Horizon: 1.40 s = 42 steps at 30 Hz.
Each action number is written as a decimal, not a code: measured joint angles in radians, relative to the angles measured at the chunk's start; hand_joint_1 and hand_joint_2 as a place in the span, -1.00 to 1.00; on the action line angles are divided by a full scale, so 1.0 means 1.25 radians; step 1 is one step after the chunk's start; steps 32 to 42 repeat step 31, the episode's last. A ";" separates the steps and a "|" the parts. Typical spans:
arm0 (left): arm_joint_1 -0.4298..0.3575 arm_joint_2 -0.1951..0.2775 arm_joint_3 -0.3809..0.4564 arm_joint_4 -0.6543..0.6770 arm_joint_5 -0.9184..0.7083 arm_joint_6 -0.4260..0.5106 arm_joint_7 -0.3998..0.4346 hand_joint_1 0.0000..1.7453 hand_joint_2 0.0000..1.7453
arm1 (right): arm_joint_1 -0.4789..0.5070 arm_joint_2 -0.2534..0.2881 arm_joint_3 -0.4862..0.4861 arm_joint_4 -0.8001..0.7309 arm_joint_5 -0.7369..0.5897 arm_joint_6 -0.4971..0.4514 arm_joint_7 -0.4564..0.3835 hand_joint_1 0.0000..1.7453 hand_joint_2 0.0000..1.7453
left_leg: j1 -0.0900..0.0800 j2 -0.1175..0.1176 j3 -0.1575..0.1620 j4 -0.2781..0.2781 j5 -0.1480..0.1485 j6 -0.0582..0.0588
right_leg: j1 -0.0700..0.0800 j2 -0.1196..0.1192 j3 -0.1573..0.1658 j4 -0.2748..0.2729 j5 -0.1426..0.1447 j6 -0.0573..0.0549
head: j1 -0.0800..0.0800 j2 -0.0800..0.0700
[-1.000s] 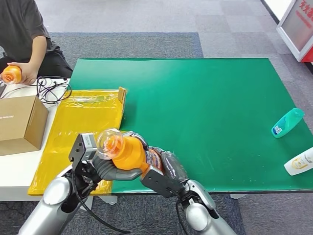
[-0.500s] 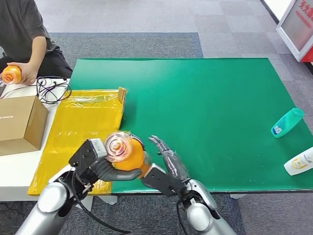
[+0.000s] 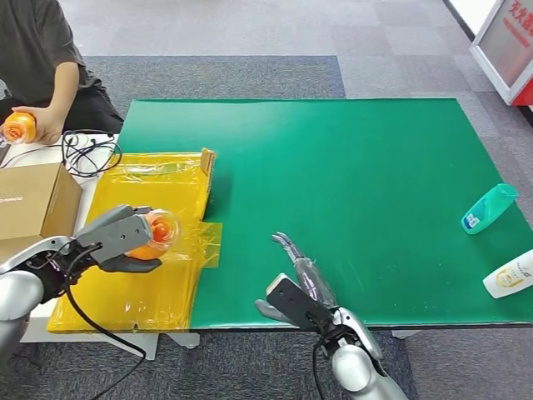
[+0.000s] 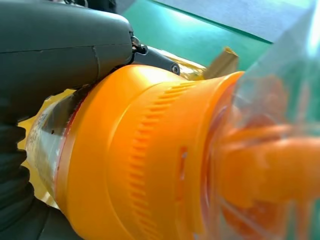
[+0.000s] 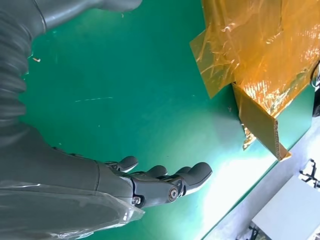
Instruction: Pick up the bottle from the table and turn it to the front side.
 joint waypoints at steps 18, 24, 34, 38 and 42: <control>-0.145 -0.072 -0.179 0.299 -0.145 0.001 -0.015 1.00 1.00 | -0.004 0.028 -0.033 -0.008 0.029 -0.122 -0.031 -1.00 1.00 | -0.001 0.000 0.000 0.000 0.000 0.000 | -0.002 0.000 0.000 0.000 0.000 0.000 | 0.000 0.000; -0.144 -0.115 -0.189 0.320 -0.160 0.008 -0.015 0.80 1.00 | -0.011 0.035 -0.074 -0.029 0.072 -0.152 -0.018 -1.00 1.00 | -0.002 0.000 0.001 0.000 0.000 0.000 | -0.002 0.000 0.001 0.000 0.000 0.000 | 0.000 0.000; -0.145 -0.146 -0.194 0.346 -0.191 0.006 -0.012 -0.08 1.00 | -0.013 0.044 -0.093 -0.035 0.078 -0.155 -0.019 -1.00 1.00 | -0.002 0.000 0.002 0.000 0.000 0.000 | -0.002 0.000 0.002 0.000 0.000 0.000 | 0.000 0.000; -0.145 -0.146 -0.194 0.346 -0.191 0.006 -0.012 -0.08 1.00 | -0.013 0.044 -0.093 -0.035 0.078 -0.155 -0.019 -1.00 1.00 | -0.002 0.000 0.002 0.000 0.000 0.000 | -0.002 0.000 0.002 0.000 0.000 0.000 | 0.000 0.000; -0.145 -0.146 -0.194 0.346 -0.191 0.006 -0.012 -0.08 1.00 | -0.013 0.044 -0.093 -0.035 0.078 -0.155 -0.019 -1.00 1.00 | -0.002 0.000 0.002 0.000 0.000 0.000 | -0.002 0.000 0.002 0.000 0.000 0.000 | 0.000 0.000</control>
